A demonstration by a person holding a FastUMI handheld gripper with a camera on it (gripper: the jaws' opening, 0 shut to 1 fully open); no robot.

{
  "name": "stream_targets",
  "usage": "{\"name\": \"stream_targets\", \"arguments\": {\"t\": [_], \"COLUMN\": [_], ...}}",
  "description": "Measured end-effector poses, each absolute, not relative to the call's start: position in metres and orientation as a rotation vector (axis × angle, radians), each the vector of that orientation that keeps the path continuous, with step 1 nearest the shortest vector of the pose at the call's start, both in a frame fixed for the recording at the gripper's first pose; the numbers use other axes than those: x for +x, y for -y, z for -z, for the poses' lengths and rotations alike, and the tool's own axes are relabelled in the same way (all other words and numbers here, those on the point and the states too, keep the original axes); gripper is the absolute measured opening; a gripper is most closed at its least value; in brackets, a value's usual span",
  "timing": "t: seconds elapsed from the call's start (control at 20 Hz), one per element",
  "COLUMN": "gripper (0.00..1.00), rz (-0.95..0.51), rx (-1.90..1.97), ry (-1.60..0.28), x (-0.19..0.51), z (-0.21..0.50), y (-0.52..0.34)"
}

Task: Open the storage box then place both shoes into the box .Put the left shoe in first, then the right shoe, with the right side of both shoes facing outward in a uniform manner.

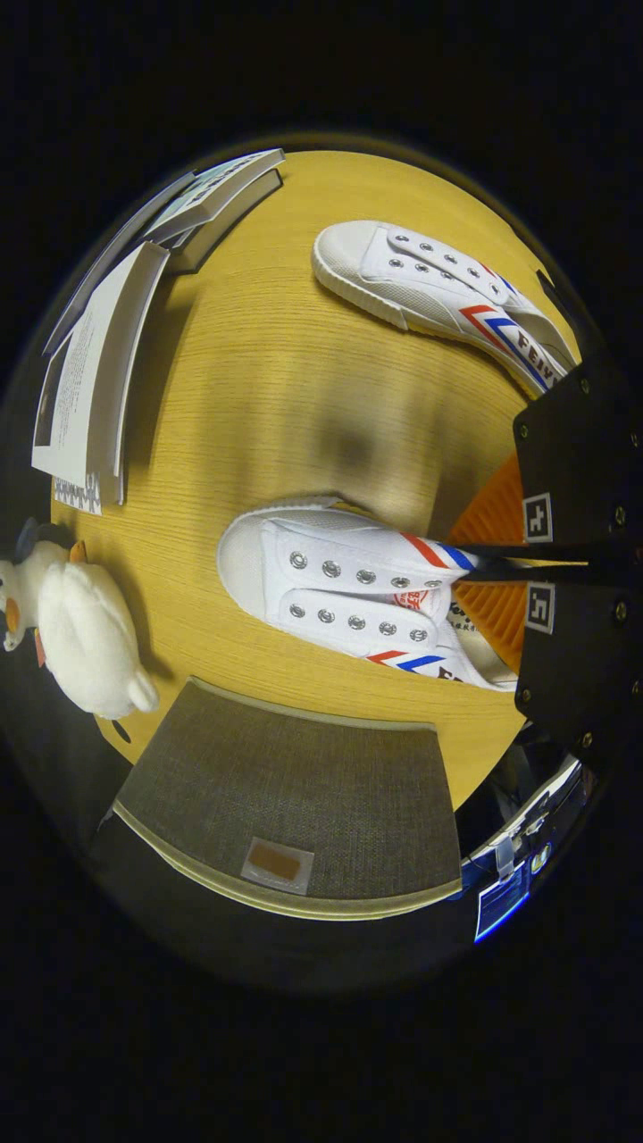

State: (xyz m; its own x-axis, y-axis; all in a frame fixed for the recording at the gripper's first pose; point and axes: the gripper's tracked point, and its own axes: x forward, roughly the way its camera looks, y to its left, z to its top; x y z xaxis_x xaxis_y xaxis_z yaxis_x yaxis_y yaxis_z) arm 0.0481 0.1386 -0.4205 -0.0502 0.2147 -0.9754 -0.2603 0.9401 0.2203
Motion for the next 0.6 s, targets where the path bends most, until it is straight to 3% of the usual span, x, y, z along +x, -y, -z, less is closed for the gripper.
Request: {"name": "stream_targets", "arguments": {"t": [0.6], "gripper": [0.02], "rz": [-0.429], "rx": [-0.019], "ry": [-1.537], "x": [0.054], "z": [0.332], "y": [-0.143]}}
